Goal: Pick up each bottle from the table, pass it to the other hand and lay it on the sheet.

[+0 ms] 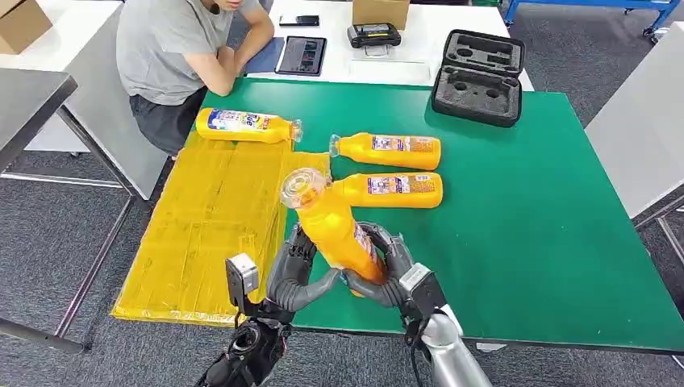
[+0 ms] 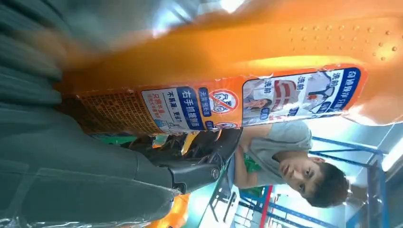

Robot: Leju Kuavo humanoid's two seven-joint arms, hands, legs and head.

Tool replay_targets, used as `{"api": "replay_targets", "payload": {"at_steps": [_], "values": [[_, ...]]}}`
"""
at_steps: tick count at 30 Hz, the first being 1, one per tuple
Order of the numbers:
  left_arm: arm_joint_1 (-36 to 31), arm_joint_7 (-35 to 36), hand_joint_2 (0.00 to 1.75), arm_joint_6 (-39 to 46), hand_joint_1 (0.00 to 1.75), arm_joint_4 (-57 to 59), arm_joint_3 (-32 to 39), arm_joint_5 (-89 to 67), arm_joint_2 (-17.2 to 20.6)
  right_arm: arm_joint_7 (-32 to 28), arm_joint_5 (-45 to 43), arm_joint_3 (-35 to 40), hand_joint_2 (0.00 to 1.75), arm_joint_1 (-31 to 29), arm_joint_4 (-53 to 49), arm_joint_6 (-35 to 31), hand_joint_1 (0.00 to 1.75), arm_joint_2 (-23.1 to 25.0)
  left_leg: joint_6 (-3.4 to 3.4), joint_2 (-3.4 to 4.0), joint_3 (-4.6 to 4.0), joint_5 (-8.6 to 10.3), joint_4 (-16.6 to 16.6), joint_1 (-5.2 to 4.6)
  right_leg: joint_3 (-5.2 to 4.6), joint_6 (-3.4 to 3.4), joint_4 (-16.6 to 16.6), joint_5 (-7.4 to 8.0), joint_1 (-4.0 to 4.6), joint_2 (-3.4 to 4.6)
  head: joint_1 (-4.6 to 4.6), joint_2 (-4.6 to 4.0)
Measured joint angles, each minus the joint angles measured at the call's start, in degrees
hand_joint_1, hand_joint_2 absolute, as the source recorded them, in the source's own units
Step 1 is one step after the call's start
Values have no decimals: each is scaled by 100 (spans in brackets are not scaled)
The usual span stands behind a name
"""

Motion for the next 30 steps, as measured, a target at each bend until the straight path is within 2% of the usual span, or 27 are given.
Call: {"api": "replay_targets", "payload": {"at_steps": [7,22,23,26,28,30], "values": [[-29,-7,175,20,0,0,0,-6,-13,0,0,54,175,-8,48,-20,171,13,0,0,0,0,0,0,0,0,0,0,0,0,0,0],[-173,50,175,-68,0,74,2,181,-46,0,-72,120,175,-68,227,-199,171,20,0,0,0,0,0,0,-1,0,0,0,0,0,0,0],[-174,50,175,-68,0,79,2,181,-46,0,-72,118,175,-68,227,-199,166,20,0,0,0,0,0,0,-1,0,0,0,0,0,0,0],[-177,50,175,-70,0,94,2,181,-46,0,-72,120,175,-68,229,-199,171,20,0,0,0,0,0,0,-1,0,0,0,0,0,0,0],[-178,50,175,-77,0,105,2,184,-46,0,-72,120,175,-68,234,-201,166,20,0,0,0,0,0,0,-1,0,0,0,0,0,0,0],[-178,48,175,-114,0,114,2,206,-46,0,-70,120,175,-68,236,-203,171,20,0,0,0,0,0,0,-1,0,0,0,0,0,0,0]]}}
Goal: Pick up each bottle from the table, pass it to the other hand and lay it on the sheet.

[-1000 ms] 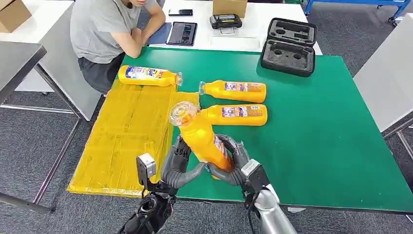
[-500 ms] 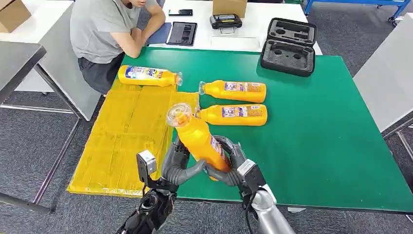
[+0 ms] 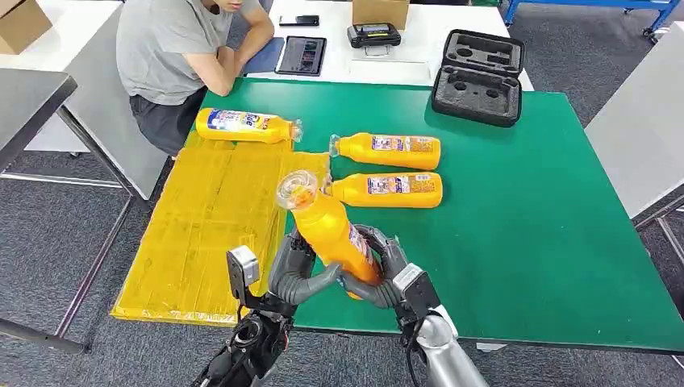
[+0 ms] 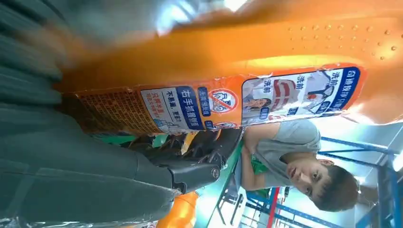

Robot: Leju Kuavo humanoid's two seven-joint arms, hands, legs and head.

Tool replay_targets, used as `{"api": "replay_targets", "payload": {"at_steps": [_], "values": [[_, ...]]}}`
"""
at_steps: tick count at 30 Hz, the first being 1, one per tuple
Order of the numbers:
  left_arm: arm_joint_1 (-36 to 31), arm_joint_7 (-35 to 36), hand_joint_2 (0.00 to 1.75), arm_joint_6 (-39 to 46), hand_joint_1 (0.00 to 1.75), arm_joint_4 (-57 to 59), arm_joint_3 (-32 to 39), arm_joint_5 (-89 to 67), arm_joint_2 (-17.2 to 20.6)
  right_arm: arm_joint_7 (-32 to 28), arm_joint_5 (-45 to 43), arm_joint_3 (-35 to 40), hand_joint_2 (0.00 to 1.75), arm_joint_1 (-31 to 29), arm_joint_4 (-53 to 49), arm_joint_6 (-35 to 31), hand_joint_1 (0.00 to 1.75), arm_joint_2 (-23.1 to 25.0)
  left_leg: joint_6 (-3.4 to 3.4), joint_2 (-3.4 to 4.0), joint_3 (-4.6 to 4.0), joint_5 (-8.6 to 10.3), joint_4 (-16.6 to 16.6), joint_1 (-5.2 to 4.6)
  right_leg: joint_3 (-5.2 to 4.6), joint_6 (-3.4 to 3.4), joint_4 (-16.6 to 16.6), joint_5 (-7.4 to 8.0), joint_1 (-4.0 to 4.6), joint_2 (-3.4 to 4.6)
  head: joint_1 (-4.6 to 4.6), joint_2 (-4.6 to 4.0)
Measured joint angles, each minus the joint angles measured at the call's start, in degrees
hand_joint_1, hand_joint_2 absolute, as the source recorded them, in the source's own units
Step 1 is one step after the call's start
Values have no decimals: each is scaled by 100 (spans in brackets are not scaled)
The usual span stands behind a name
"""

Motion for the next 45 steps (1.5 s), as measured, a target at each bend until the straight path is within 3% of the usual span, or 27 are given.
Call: {"api": "replay_targets", "payload": {"at_steps": [24,25,26,27,45], "values": [[-3,-105,175,-70,0,52,0,-48,0,0,87,140,175,-7,166,-59,169,7,0,0,-1,0,0,0,0,0,0,0,0,0,0,0],[-3,-107,175,-68,42,59,0,-48,0,0,87,140,175,-7,166,-59,171,7,0,0,-1,0,0,0,0,0,0,0,0,0,0,0],[-4,-105,175,-68,145,70,0,-46,0,0,90,140,175,-10,171,-59,169,7,0,0,-1,0,0,0,0,0,0,0,0,0,0,0],[-3,-105,175,-68,175,77,0,-33,0,0,90,140,175,-13,175,-61,169,7,0,0,-1,0,0,0,0,0,0,0,0,0,0,0],[-66,-107,175,-249,175,138,122,389,0,0,-9,175,175,-65,181,-46,168,4,0,0,-1,0,0,0,0,0,0,0,0,0,0,0]]}}
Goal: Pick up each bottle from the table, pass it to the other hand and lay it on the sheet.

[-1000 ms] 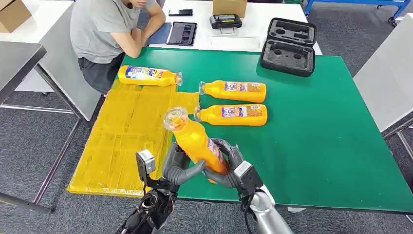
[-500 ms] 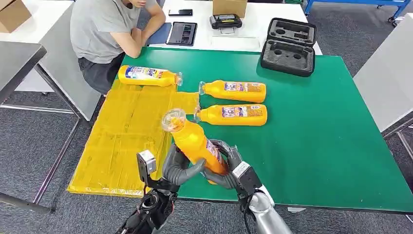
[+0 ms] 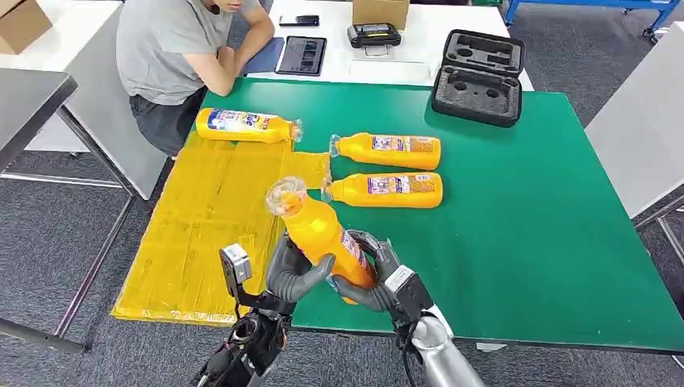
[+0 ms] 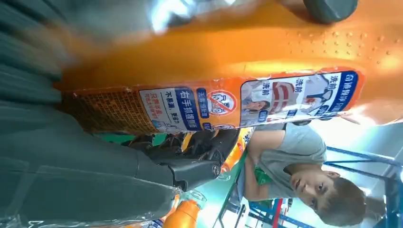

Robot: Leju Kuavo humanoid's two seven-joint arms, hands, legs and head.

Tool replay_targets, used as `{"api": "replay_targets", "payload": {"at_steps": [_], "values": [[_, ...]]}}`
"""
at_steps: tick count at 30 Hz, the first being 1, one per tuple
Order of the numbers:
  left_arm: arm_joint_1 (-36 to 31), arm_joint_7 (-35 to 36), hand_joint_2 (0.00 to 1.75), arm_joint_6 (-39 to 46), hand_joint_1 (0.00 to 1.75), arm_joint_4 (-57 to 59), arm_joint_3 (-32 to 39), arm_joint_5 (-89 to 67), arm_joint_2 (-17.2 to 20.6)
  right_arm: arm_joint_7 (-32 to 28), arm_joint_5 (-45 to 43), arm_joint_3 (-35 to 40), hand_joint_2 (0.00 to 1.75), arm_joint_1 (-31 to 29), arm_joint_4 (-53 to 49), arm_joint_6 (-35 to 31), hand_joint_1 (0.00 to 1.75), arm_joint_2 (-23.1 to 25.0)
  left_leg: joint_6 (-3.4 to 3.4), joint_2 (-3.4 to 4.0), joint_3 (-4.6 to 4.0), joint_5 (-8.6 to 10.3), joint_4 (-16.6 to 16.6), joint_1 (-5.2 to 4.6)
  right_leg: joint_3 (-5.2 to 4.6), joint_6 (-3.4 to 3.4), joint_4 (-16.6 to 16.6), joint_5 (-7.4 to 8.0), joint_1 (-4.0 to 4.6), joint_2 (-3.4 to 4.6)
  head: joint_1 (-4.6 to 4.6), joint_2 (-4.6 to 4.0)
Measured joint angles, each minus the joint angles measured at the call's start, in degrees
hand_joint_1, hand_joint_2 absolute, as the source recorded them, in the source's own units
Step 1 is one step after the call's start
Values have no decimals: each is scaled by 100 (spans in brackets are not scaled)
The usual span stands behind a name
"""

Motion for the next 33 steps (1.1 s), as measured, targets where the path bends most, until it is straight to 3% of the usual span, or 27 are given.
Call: {"api": "replay_targets", "payload": {"at_steps": [5,8,9,10,11,15,21,28,33], "values": [[-2,0,175,-4,175,5,0,0,0,0,0,2,175,-1,0,-2,171,0,0,0,0,0,0,0,0,0,0,0,0,0,0,0],[-2,0,175,2,175,4,4,2,0,0,-20,0,175,-3,0,11,154,0,0,0,0,0,0,0,0,0,0,0,0,0,0,0],[-2,0,175,4,175,5,9,2,0,0,-20,0,175,-3,0,15,134,0,0,0,0,0,0,0,0,0,0,0,0,0,0,0],[-2,0,175,9,175,5,15,2,0,0,-13,0,175,-4,0,15,52,0,0,0,0,0,0,0,0,0,0,0,0,0,0,0],[-2,0,175,11,175,4,20,0,0,0,-11,-2,175,-7,0,15,0,0,0,0,0,0,0,0,0,0,0,0,0,0,0,0],[-15,-7,175,134,175,4,44,-96,-9,0,-50,-22,175,-29,20,28,0,9,0,0,0,0,0,0,0,0,0,0,0,0,0,0],[-33,79,175,1118,175,4,179,-954,35,0,-142,-273,175,-85,92,-4,0,0,0,0,0,1,0,0,0,0,0,0,0,1,0,0],[-214,604,175,3490,175,4,324,-3302,348,0,-144,-549,175,-51,140,-77,0,-4,-1,0,0,1,0,3,-2,0,1,0,2,1,0,0],[-227,1354,175,4982,175,-9,468,-5103,577,0,-105,-754,175,135,140,-94,0,9,-1,0,-1,1,0,3,-2,-1,1,-1,2,0,0,0]]}}
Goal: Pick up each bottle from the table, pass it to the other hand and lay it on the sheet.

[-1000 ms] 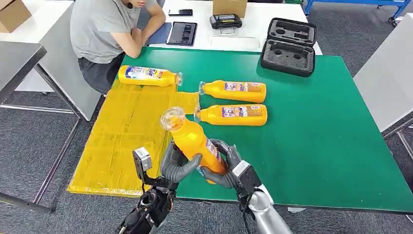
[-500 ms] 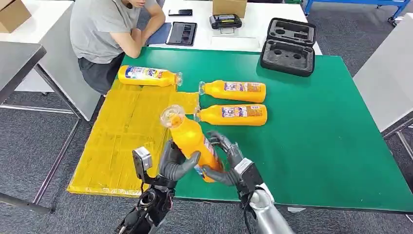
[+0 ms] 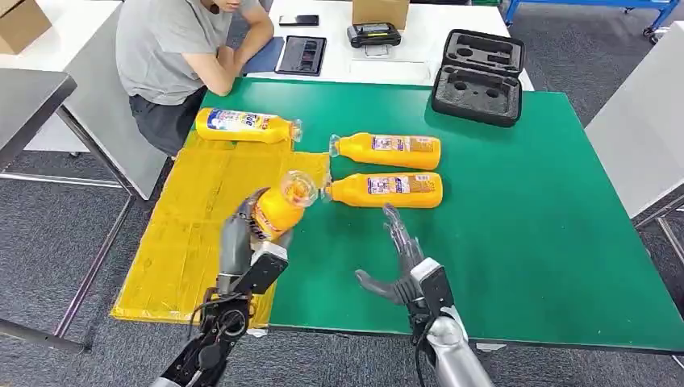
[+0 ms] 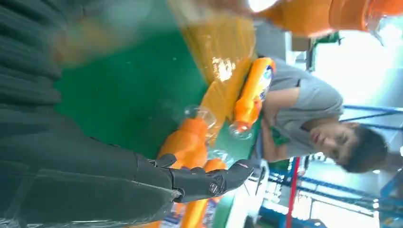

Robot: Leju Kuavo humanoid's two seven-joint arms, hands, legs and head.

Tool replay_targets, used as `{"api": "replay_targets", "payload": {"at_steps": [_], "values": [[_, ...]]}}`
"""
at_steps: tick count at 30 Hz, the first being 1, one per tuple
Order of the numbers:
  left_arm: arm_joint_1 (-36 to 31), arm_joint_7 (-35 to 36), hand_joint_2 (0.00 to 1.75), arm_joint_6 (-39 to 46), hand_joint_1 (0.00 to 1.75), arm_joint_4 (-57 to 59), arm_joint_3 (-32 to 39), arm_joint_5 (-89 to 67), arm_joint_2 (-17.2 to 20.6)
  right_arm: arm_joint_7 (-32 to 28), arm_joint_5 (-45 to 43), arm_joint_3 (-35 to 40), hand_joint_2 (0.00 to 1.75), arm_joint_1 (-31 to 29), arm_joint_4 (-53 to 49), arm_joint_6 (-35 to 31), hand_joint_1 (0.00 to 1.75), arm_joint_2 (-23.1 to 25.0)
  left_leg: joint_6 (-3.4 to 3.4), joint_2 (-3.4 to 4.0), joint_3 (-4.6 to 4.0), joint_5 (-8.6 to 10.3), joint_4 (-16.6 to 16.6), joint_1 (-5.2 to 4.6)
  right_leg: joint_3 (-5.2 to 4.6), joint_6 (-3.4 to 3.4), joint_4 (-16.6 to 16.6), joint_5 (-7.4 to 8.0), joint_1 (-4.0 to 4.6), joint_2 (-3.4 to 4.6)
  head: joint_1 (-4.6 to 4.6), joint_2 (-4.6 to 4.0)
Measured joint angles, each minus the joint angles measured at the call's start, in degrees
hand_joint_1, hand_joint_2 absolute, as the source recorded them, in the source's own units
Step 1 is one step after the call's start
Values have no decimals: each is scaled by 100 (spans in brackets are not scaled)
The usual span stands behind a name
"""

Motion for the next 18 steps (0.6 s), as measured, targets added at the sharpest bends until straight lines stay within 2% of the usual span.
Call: {"api": "replay_targets", "payload": {"at_steps": [4,8,14,18], "values": [[-7,824,175,342,175,0,138,-1546,96,0,39,-107,175,58,15,-2,0,57,0,0,-3,0,0,-1,-3,0,-1,0,-1,1,0,0],[-63,2081,175,347,175,0,426,-3669,184,0,72,-218,175,68,57,68,0,137,0,1,-2,0,0,-1,-3,-1,0,0,0,3,2,0],[-184,2785,175,301,175,24,592,-4496,323,0,63,-271,175,76,83,131,0,203,-4,2,-2,4,0,2,-8,-1,1,0,1,2,0,0],[-618,3326,175,71,175,355,292,-4569,511,0,9,-306,175,76,107,129,0,238,-5,-1,-3,5,0,2,-7,-1,0,0,1,-1,0,0]]}}
